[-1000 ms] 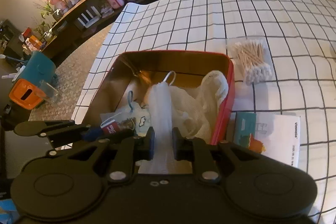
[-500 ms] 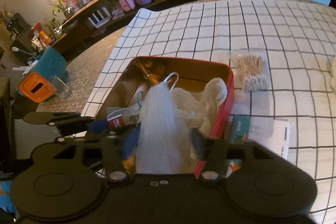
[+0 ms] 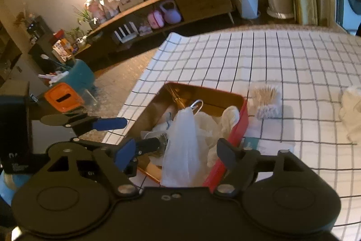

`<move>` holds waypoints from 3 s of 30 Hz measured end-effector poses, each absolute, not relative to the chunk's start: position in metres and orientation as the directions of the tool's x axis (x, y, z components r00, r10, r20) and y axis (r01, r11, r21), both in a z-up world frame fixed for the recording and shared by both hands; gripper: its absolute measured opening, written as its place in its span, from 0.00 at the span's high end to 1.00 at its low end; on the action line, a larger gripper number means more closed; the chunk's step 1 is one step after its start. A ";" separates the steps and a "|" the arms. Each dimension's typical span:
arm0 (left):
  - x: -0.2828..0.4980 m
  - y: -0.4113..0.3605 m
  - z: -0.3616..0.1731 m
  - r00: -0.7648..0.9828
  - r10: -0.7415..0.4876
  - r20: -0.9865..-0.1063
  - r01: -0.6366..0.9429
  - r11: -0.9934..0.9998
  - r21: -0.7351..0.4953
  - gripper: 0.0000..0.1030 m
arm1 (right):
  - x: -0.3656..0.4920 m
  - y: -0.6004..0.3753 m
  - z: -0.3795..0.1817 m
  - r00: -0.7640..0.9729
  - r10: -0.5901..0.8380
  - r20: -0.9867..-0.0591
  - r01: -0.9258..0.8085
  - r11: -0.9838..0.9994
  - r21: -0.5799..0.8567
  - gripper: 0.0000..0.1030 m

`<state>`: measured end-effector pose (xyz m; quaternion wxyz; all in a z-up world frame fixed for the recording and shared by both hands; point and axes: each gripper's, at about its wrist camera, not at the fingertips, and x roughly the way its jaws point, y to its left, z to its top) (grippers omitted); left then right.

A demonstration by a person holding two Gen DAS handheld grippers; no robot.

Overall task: Organize soft objects
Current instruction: 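Move the left tool to the cotton swab bag while the right tool reaches the white tissue, then grasp the cotton swab bag with the left tool while the right tool grasps the tissue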

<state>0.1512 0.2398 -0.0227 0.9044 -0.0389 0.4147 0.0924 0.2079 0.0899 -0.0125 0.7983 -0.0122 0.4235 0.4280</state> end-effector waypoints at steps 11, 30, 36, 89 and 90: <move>0.158 0.196 0.009 0.692 0.025 -0.722 -0.125 0.988 -0.085 0.17 | 0.202 0.030 0.022 0.335 0.684 -0.648 -0.683 0.650 0.333 0.02; 0.275 0.175 0.011 0.658 -0.003 -0.753 -0.245 0.945 -0.217 0.02 | 0.298 -0.064 0.043 0.519 0.519 -0.679 -0.499 0.829 0.252 0.00; 0.322 0.176 -0.010 0.609 0.062 -0.791 -0.297 0.942 -0.155 0.02 | 0.342 -0.058 0.011 0.508 0.437 -0.742 -0.439 0.873 0.214 0.00; 0.386 0.184 -0.113 0.434 0.172 -0.884 -0.450 0.892 -0.048 0.67 | 0.396 -0.032 -0.067 0.507 0.309 -0.805 -0.475 0.879 0.038 0.97; 0.385 0.184 -0.112 0.436 0.171 -0.883 -0.444 0.895 -0.046 0.66 | 0.395 -0.034 -0.065 0.510 0.315 -0.800 -0.475 0.879 0.043 0.97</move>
